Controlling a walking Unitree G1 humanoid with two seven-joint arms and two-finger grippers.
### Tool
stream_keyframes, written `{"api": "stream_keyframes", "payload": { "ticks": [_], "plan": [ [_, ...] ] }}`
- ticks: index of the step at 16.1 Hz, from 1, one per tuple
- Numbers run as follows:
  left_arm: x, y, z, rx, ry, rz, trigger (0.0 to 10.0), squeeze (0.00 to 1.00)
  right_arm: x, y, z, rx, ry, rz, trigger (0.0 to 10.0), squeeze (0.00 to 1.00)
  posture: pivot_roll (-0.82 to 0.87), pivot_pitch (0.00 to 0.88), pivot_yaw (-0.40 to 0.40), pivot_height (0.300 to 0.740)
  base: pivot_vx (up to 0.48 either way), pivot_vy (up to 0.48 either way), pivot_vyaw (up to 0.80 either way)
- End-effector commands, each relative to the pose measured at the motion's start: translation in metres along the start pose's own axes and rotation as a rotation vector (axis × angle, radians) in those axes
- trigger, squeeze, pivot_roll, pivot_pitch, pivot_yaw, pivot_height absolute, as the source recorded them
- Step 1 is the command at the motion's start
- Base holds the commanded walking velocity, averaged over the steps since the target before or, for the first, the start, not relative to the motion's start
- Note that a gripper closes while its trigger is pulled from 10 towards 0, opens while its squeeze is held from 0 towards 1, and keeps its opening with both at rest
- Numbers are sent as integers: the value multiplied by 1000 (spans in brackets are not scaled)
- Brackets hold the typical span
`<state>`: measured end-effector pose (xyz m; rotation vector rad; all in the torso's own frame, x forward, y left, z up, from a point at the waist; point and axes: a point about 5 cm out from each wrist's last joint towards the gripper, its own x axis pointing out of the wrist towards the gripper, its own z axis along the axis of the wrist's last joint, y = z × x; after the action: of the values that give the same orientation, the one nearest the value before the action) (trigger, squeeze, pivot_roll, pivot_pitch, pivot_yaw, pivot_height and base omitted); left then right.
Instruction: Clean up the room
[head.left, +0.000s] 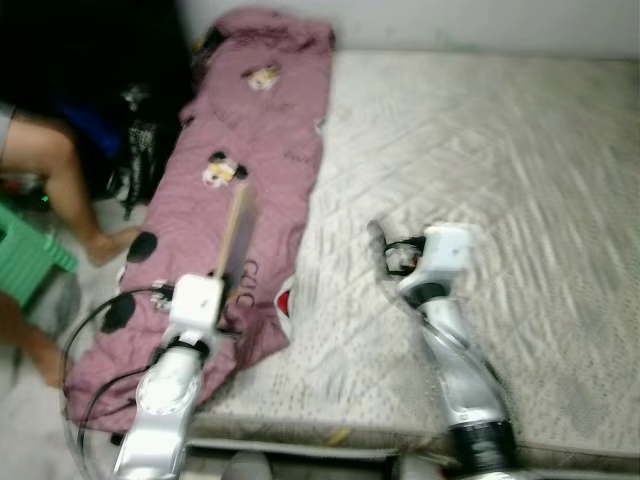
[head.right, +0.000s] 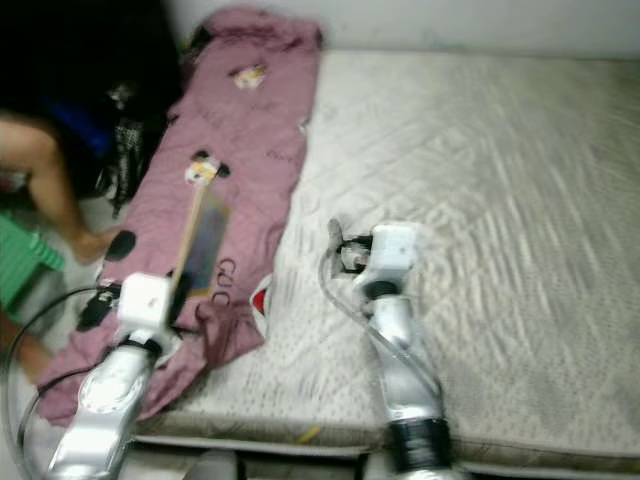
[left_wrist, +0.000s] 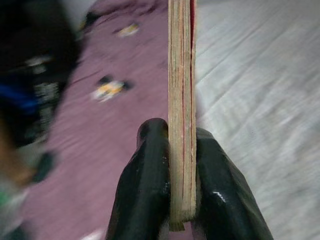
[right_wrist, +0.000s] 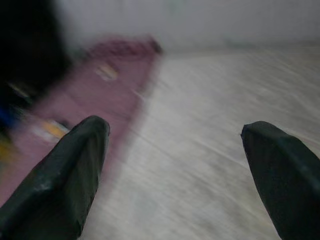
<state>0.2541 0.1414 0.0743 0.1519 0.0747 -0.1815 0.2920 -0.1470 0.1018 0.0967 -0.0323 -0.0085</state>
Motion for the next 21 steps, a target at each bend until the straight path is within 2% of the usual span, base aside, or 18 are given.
{"api": "stream_keyframes", "payload": {
  "ticks": [1, 13, 18, 21],
  "plan": [
    [4, -7, 13, 29, -74, -40, 10000, 0, -6, -3, -15, 18, 63, -31, 10000, 0, 28, 25, 34, 740, 0, 0, 0],
    [10, -14, 11, 47, -66, -54, 10000, 0, -2, -2, -24, 15, 102, -47, 10000, 0, 28, 11, 37, 740, 0, 0, 0],
    [12, -21, 14, 41, -74, -75, 10000, 0, -2, -2, -24, 20, 106, -42, 10000, 0, 24, 22, 27, 740, 0, 0, -756],
    [11, -22, 15, 15, -82, -72, 10000, 0, -3, 0, -25, 15, 109, -32, 10000, 0, 25, 36, 19, 740, 0, 0, 0]
  ]
}}
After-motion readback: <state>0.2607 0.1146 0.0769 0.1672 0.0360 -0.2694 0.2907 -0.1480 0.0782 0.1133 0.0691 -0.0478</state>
